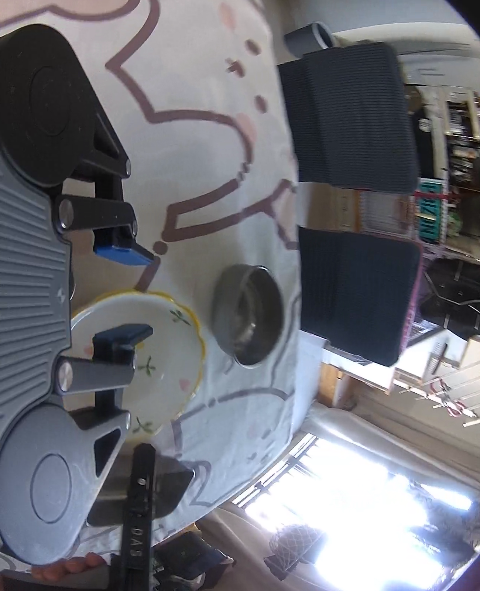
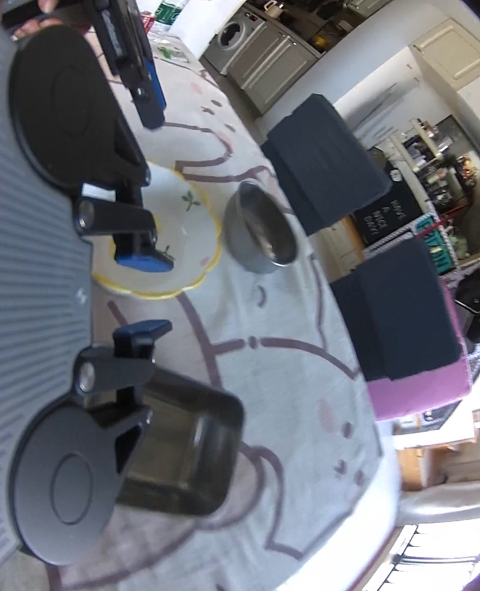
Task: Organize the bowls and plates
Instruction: 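Close the left gripper on the lemon bowl rim while the right gripper closes on it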
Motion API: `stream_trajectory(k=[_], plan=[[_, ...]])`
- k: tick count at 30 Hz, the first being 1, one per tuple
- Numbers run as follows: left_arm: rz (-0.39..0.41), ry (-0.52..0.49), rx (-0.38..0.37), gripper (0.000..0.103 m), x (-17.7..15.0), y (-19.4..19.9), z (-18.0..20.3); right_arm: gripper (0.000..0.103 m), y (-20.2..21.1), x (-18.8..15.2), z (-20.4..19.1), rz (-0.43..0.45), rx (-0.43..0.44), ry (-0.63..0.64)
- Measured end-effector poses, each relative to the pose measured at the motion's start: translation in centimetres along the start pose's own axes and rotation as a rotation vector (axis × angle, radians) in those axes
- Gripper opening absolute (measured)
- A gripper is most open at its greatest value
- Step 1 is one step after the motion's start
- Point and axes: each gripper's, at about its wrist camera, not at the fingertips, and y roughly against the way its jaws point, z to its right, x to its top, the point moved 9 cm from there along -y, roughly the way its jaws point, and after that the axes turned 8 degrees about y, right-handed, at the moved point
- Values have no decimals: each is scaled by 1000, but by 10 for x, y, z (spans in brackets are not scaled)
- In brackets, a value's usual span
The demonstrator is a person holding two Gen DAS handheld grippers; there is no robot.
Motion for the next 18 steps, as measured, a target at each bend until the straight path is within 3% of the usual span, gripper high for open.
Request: stream_trajectory(k=[2, 5, 7, 12, 15, 18], plan=[[-20, 28, -14, 33, -1, -10, -4, 35, -12, -5, -4, -24, -13, 13], [-44, 32, -13, 31, -3, -20, -5, 35, -29, -11, -3, -70, -100, 41], [-56, 25, -11, 22, -5, -27, -5, 35, -33, -11, -4, -78, -94, 50], [-73, 48, -3, 17, -9, -38, -10, 35, -48, -14, -10, -98, -61, 47], [-74, 60, -7, 17, -8, -41, -11, 23, -55, -15, -12, -100, -61, 31], [-84, 53, -4, 12, -9, -43, -8, 18, -58, -15, -13, -94, -77, 37]])
